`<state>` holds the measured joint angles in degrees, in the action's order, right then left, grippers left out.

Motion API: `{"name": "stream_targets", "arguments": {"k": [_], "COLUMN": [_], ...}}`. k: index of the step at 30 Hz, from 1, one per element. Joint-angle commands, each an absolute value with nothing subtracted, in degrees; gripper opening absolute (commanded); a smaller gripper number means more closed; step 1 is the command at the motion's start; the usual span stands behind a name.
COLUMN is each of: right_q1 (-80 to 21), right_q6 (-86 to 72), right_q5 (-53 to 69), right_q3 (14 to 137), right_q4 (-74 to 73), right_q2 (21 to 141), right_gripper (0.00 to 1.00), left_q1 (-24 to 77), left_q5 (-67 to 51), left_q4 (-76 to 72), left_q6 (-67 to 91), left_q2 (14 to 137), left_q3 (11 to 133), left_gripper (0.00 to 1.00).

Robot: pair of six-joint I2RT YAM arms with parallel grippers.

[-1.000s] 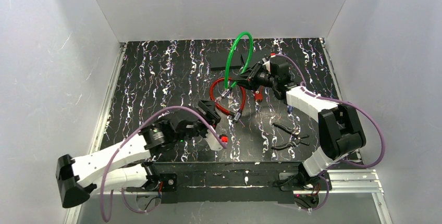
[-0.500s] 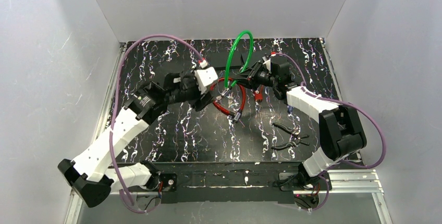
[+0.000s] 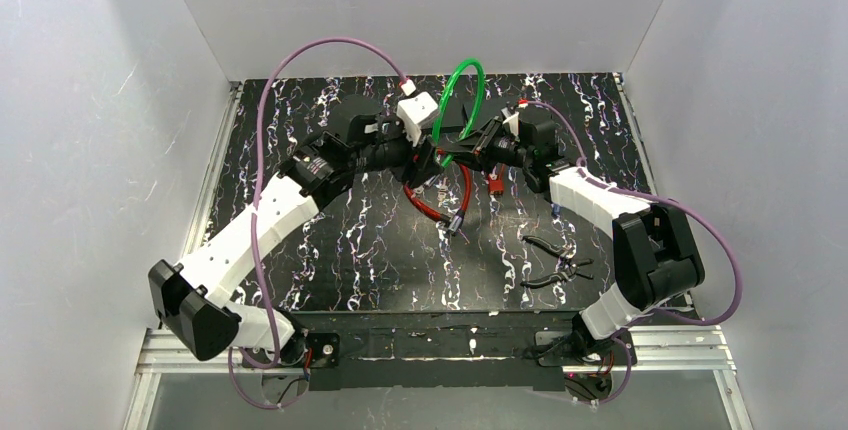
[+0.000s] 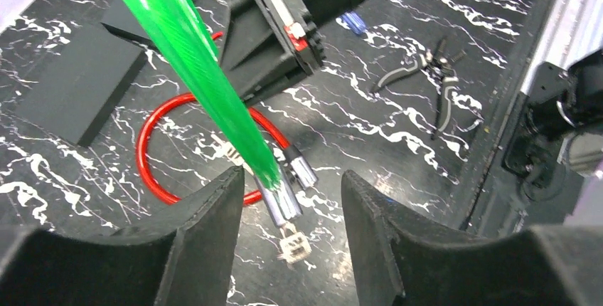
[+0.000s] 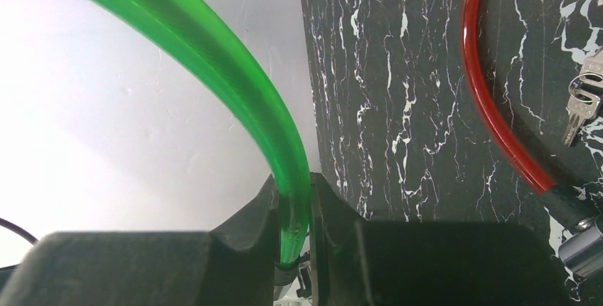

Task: Lock with the key
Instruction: Lock the lock.

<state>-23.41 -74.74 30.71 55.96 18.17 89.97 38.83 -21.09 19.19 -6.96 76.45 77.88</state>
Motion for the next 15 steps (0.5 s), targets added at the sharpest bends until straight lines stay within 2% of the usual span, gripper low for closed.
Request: {"name": "stream_targets", "arguments": {"k": [1,4,8,12,13,15], "right_q1": [-23.82,-23.96,-23.98,-23.92,-23.93,-23.92], "right_q6": [-74.40,-74.39,-74.77,-77.11,-77.98,-79.20], "right_q5": [32.34,32.34,32.49,32.91,33.09,33.44], "right_q3": [56.97,57.22,57.39,57.11,56.99,56.89], "right_q4": [23.08,23.22,23.57,26.46,27.35,29.12], "right_q2": [87.26,87.54,87.63,87.56,87.54,87.46], "right_gripper": [0.01,0.01,0.01,0.01,0.01,0.01], "left_q1": [38.93,38.91,38.92,38.91,38.87,38.82], "left_q5": [-16.13,-16.07,-18.07,-19.20,-19.04,-18.98], "left_q4": [16.46,16.26,16.56,17.17,17.31,17.54], "left_q6": [-5.56,-5.29,-4.36,-4.57,-4.64,-5.32], "left_q2": [77.12,78.24,78.81,78.19,78.10,77.77], "left_q3": [80.58,80.69,79.49,76.13,74.98,72.51], "left_gripper": [0.48,0.42,0.28,0.04,0.00,0.00]}}
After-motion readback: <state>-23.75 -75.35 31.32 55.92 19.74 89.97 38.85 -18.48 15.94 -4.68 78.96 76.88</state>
